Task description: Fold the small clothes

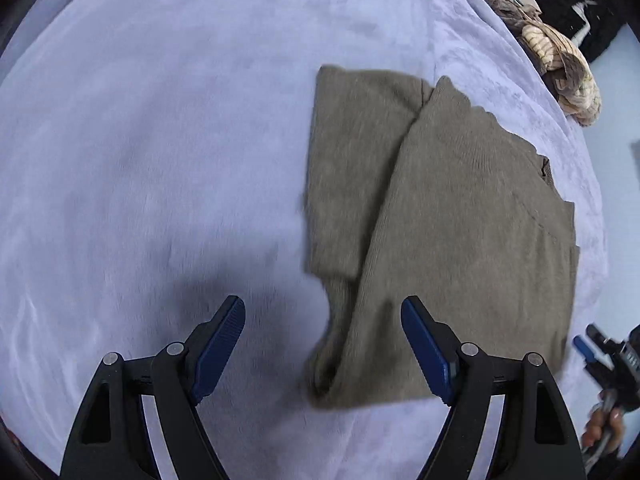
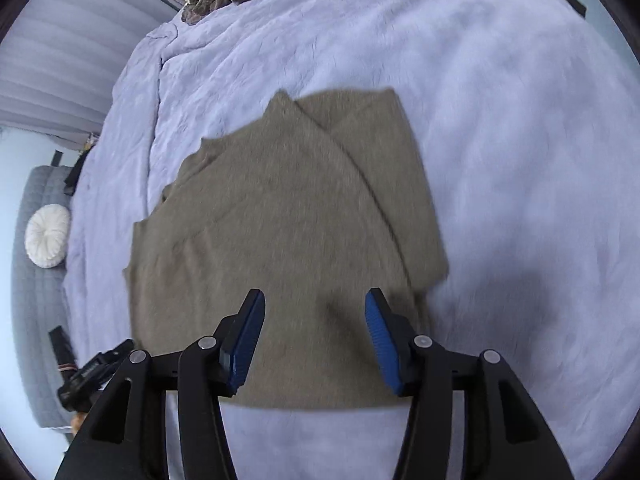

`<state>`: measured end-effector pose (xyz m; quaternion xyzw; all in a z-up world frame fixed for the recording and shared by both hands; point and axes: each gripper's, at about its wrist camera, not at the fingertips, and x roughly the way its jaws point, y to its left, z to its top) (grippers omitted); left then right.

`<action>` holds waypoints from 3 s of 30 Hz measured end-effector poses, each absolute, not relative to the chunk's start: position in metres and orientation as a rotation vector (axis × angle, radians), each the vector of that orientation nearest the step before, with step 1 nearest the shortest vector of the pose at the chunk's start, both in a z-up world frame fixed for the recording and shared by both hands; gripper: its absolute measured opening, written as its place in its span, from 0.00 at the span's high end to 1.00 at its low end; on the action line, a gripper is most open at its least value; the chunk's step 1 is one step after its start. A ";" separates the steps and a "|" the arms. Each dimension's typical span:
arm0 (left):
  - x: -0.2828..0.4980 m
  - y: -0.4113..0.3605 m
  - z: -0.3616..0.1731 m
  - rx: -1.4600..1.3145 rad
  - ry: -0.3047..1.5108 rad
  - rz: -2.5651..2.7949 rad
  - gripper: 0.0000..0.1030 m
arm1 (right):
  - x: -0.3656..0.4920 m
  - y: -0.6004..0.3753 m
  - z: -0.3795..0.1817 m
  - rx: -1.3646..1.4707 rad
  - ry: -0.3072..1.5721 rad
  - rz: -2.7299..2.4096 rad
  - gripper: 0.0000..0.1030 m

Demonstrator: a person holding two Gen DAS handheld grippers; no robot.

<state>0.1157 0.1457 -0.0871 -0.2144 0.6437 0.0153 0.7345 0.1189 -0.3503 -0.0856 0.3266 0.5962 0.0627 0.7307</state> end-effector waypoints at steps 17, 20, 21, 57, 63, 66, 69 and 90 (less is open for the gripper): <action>0.102 0.110 -0.092 -0.575 1.331 -0.041 0.82 | 0.070 -0.358 -0.140 1.103 1.291 0.042 0.92; 0.099 0.104 -0.087 -0.488 1.331 -0.062 0.82 | 0.078 -0.348 -0.114 0.889 1.308 0.075 0.92; 0.098 0.102 -0.091 -0.464 1.341 -0.057 0.82 | 0.080 -0.346 -0.113 0.839 1.319 0.067 0.92; 0.115 0.063 -0.108 -0.170 1.422 0.049 0.81 | 0.075 -0.318 -0.122 0.581 1.428 -0.001 0.87; 0.100 0.054 -0.102 -0.165 1.412 0.056 0.81 | 0.062 -0.313 -0.110 0.597 1.410 -0.002 0.76; 0.099 0.053 -0.099 -0.170 1.407 0.053 0.81 | 0.061 -0.309 -0.105 0.591 1.402 0.008 0.74; 0.096 0.050 -0.094 -0.158 1.403 0.058 0.81 | 0.064 -0.303 -0.101 0.594 1.393 0.025 0.70; 0.083 0.060 -0.074 -0.164 1.385 0.069 0.00 | 0.063 -0.231 -0.094 0.592 1.460 0.226 0.48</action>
